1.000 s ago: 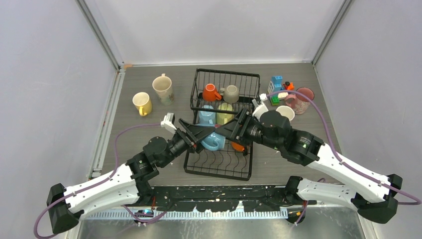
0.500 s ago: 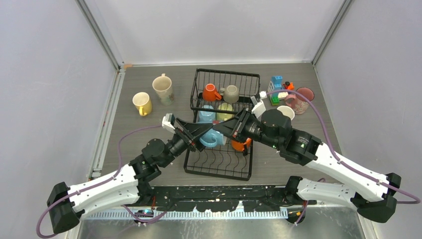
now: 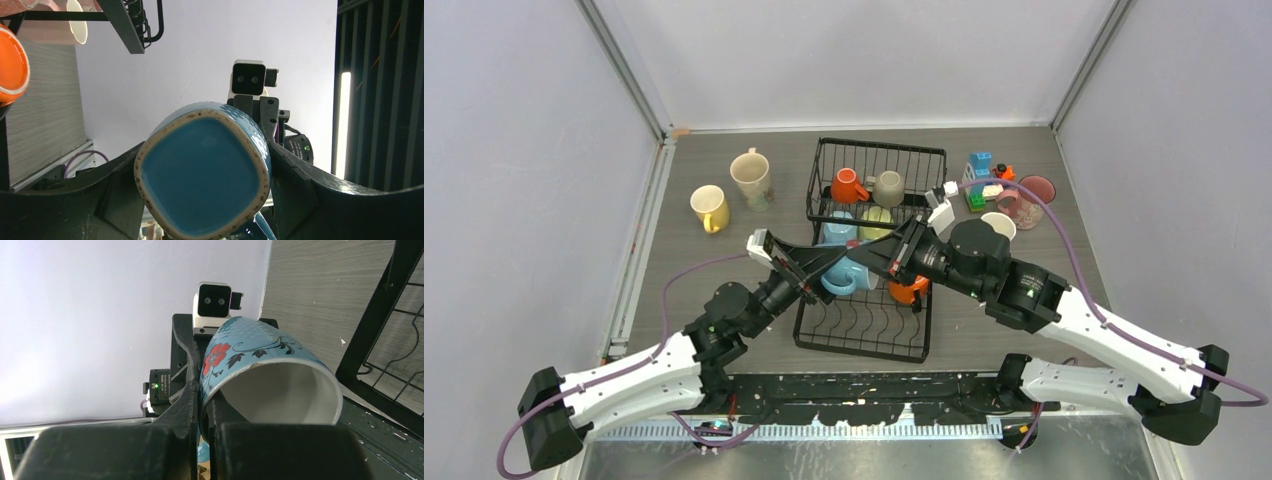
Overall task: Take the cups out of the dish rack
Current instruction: Unload the cup from the dish rack, then place the cup at the center of the board.
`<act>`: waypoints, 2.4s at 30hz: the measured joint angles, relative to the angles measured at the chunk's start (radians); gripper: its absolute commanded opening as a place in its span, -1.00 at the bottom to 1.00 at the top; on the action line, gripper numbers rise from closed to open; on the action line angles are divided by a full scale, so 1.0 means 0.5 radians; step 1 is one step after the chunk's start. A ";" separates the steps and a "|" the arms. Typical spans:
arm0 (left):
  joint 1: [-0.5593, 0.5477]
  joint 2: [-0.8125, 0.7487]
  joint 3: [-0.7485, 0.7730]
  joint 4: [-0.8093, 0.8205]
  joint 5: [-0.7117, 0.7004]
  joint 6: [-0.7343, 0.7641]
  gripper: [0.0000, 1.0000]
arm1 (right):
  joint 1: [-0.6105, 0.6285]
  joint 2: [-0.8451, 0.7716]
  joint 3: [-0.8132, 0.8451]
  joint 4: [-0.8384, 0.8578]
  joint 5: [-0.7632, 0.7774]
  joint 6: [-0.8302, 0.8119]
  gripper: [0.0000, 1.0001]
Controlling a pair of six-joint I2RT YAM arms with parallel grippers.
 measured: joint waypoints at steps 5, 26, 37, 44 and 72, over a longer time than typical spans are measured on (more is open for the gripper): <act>-0.004 -0.041 -0.001 -0.047 0.019 0.037 0.90 | 0.017 0.008 0.038 -0.063 0.001 -0.031 -0.99; -0.005 -0.291 0.138 -0.462 0.047 0.323 0.99 | 0.005 0.024 0.514 -0.720 0.327 -0.337 -0.99; -0.005 -0.473 0.259 -0.846 0.051 0.518 0.99 | -0.504 0.467 1.414 -1.141 0.387 -0.733 -0.99; -0.005 -0.443 0.439 -1.075 0.137 0.659 0.99 | -1.256 0.678 1.608 -1.393 0.300 -0.874 -0.99; -0.005 0.031 1.035 -1.932 0.699 1.328 0.99 | -2.686 0.655 0.739 -1.684 0.131 -1.136 -0.99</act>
